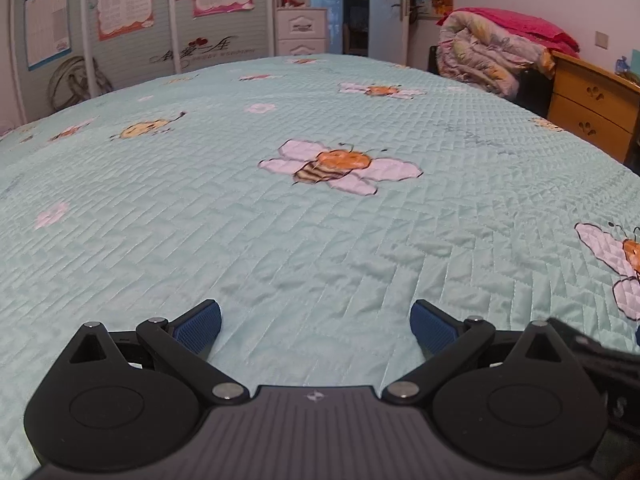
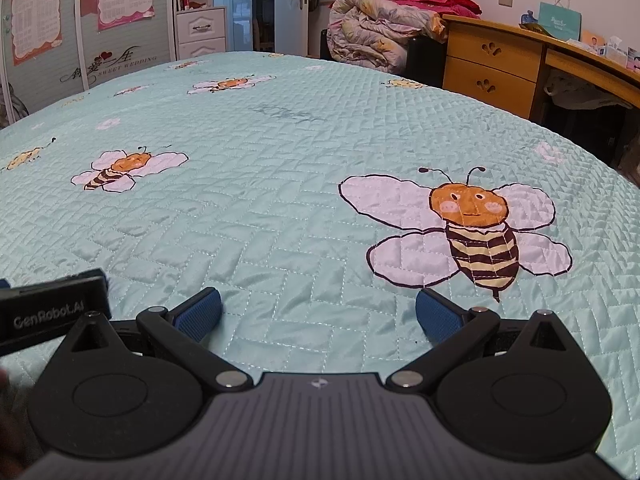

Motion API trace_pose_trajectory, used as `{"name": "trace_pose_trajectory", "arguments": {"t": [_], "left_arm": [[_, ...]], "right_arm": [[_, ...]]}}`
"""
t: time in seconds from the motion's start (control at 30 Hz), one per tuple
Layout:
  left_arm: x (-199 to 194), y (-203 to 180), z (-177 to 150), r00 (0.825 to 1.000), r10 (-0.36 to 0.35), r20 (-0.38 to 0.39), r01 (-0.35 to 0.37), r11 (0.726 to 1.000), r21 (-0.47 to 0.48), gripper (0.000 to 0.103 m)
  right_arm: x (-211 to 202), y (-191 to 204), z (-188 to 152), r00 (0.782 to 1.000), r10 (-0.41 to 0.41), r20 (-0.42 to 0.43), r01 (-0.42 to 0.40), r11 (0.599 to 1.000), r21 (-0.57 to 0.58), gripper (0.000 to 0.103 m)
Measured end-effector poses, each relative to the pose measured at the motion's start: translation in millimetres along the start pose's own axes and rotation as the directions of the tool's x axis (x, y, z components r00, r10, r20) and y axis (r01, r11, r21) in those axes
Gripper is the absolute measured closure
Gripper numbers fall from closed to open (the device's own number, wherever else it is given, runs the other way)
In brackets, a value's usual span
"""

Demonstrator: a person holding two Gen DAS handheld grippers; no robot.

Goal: Fold clothes

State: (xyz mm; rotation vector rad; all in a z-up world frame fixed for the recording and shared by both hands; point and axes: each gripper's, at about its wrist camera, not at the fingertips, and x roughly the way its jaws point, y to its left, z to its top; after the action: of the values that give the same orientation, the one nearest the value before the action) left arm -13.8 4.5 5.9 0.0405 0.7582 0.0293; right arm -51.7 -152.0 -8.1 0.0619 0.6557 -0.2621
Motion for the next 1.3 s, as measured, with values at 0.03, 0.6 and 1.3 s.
{"name": "trace_pose_trajectory", "arguments": {"t": [0.03, 0.6, 1.3], "left_arm": [[-9.2, 3.3, -3.6, 1.0, -0.005, -0.01, 0.005, 1.0, -0.009, 0.0], [-204.0, 141.2, -104.2, 0.991, 0.011, -0.13, -0.037, 0.98, -0.194, 0.0], [-357.8, 385.7, -245.3, 0.873, 0.446, -0.197, -0.485, 0.749, -0.452, 0.001]], "right_arm": [[-0.3, -0.5, 0.0, 1.0, 0.007, 0.002, -0.007, 1.0, 0.005, 0.001], [-107.4, 43.4, -43.6, 0.939, 0.283, -0.193, -0.301, 0.951, -0.069, 0.001], [-297.9, 238.0, -80.0, 0.637, 0.751, -0.173, -0.752, 0.556, -0.355, 0.001]]}}
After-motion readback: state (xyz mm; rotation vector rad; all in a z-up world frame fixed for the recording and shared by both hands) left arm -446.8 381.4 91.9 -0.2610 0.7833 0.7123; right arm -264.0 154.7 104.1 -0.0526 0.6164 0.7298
